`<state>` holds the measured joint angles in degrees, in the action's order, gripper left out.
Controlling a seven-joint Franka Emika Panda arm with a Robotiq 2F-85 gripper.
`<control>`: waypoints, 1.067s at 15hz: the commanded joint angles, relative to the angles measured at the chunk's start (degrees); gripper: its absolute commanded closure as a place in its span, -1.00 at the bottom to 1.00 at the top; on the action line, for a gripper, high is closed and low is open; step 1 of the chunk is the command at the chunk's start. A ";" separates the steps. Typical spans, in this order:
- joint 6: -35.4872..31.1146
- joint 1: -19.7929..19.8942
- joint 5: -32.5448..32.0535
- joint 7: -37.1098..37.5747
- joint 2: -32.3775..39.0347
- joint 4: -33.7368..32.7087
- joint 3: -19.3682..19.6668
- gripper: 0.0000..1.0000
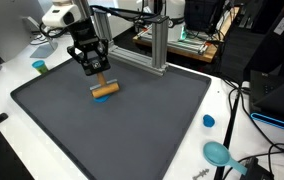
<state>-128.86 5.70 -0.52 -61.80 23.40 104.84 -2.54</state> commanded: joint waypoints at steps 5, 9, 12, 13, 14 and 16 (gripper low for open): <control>1.62 -1.32 -6.63 5.83 4.73 -2.81 2.28 0.56; 5.61 -1.92 -9.84 9.89 6.72 -5.30 2.85 0.56; 9.25 -1.88 -11.54 11.32 8.44 -7.46 2.89 0.56; 10.78 -1.72 -12.22 11.55 9.33 -8.04 3.02 0.56; 12.26 -1.56 -12.79 11.92 9.92 -9.09 3.14 0.56; 14.12 -0.38 -10.81 11.58 8.62 -10.26 2.47 0.56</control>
<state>-116.73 4.17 -12.07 -50.62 28.81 97.37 0.03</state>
